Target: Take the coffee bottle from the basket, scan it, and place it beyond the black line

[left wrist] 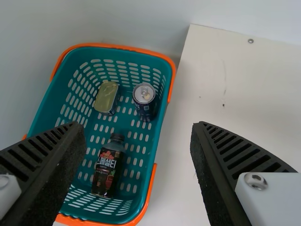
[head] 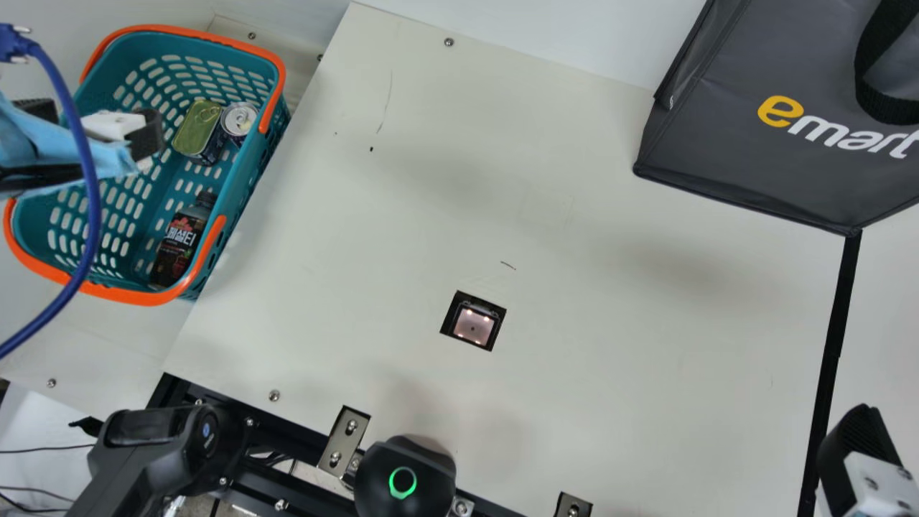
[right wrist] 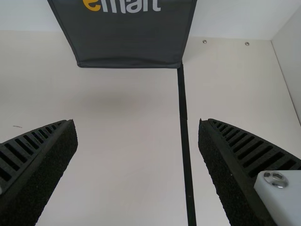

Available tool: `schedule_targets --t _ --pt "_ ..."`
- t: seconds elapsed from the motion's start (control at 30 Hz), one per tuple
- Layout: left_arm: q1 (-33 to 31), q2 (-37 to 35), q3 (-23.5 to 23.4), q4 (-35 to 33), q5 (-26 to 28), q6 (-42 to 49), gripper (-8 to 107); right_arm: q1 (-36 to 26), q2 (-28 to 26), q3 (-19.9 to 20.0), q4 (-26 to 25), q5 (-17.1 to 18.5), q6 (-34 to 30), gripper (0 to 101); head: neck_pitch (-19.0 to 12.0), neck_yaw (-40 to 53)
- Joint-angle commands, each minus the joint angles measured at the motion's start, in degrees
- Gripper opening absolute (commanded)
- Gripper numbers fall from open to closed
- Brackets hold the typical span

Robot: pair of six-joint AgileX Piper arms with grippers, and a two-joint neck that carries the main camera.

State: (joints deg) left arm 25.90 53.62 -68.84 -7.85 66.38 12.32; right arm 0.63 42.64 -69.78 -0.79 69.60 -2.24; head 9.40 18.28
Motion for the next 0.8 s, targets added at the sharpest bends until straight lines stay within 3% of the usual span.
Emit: schedule_targets --t 0.0,0.4,0.77 --pt "3.29 0.50 0.14 -1.42 -0.36 2.09 90 0.00 0.00 0.00 0.00 0.00 0.00 91 -1.48 0.14" --pt "12.64 3.60 3.49 -7.74 -3.72 13.16 90 0.00 0.00 0.00 0.00 0.00 0.00 91 -1.48 0.14" --pt "15.21 7.14 5.43 -8.84 -5.90 17.59 90 0.00 0.00 0.00 0.00 0.00 0.00 91 -1.48 0.14"
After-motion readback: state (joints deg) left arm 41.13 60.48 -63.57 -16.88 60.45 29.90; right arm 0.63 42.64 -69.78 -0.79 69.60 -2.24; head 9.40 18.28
